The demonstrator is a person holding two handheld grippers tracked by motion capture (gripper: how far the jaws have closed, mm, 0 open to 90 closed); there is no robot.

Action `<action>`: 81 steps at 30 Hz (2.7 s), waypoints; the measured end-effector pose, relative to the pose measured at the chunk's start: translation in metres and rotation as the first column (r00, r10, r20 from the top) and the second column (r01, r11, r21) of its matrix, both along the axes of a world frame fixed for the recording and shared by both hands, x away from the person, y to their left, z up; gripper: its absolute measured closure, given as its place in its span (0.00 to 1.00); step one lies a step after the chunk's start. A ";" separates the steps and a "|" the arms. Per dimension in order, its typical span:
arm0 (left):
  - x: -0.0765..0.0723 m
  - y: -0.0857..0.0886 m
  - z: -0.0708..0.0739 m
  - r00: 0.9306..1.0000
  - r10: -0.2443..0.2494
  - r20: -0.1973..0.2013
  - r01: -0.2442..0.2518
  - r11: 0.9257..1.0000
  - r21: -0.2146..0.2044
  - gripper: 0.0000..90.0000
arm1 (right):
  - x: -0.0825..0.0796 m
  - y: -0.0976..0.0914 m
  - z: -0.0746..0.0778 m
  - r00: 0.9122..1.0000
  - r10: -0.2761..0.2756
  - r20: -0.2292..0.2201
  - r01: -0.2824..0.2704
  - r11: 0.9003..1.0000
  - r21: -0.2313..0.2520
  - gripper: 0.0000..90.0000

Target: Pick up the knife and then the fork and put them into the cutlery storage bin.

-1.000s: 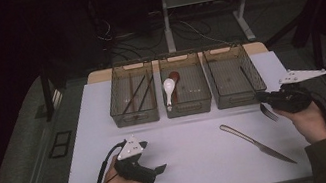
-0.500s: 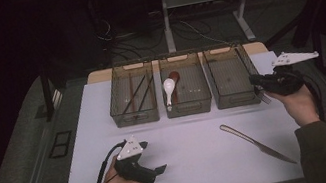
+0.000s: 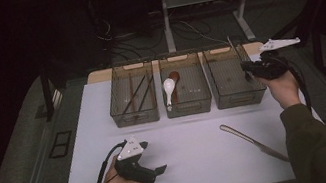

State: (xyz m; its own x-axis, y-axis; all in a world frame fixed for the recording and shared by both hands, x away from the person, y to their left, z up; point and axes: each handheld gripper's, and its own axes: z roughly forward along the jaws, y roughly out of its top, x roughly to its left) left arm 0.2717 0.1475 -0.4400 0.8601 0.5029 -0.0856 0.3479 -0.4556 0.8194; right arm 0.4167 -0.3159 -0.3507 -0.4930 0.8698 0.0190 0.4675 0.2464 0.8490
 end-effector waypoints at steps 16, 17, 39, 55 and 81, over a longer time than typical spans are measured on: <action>0.000 0.001 0.001 1.000 -0.004 0.000 0.004 1.000 -0.014 0.00 | 0.037 -0.001 -0.030 0.989 -0.035 -0.144 0.021 0.995 -0.101 0.94; 0.000 0.001 0.001 1.000 -0.004 -0.001 0.004 1.000 -0.014 0.00 | 0.037 0.000 -0.032 0.988 -0.035 -0.152 0.019 0.994 -0.105 0.94; 0.000 0.000 0.000 1.000 -0.001 -0.004 0.001 1.000 -0.008 0.00 | 0.038 -0.002 -0.037 0.975 -0.003 -0.222 -0.022 0.994 -0.111 0.69; 0.000 0.000 0.000 1.000 0.000 -0.003 0.000 1.000 -0.004 0.00 | -0.002 -0.009 -0.010 0.986 0.105 -0.132 -0.101 0.994 0.042 0.53; 0.000 0.009 0.003 1.000 0.011 0.022 -0.011 1.000 -0.015 0.00 | -0.091 0.011 -0.037 0.958 0.226 -0.175 -0.243 0.966 -0.086 0.45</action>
State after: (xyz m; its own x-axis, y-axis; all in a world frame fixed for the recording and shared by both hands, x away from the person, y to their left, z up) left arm 0.2720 0.1568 -0.4368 0.8561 0.5114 -0.0745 0.3351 -0.4396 0.8333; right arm 0.3255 -0.3050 -0.3874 -0.6812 0.7315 0.0300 0.5149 0.4496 0.7298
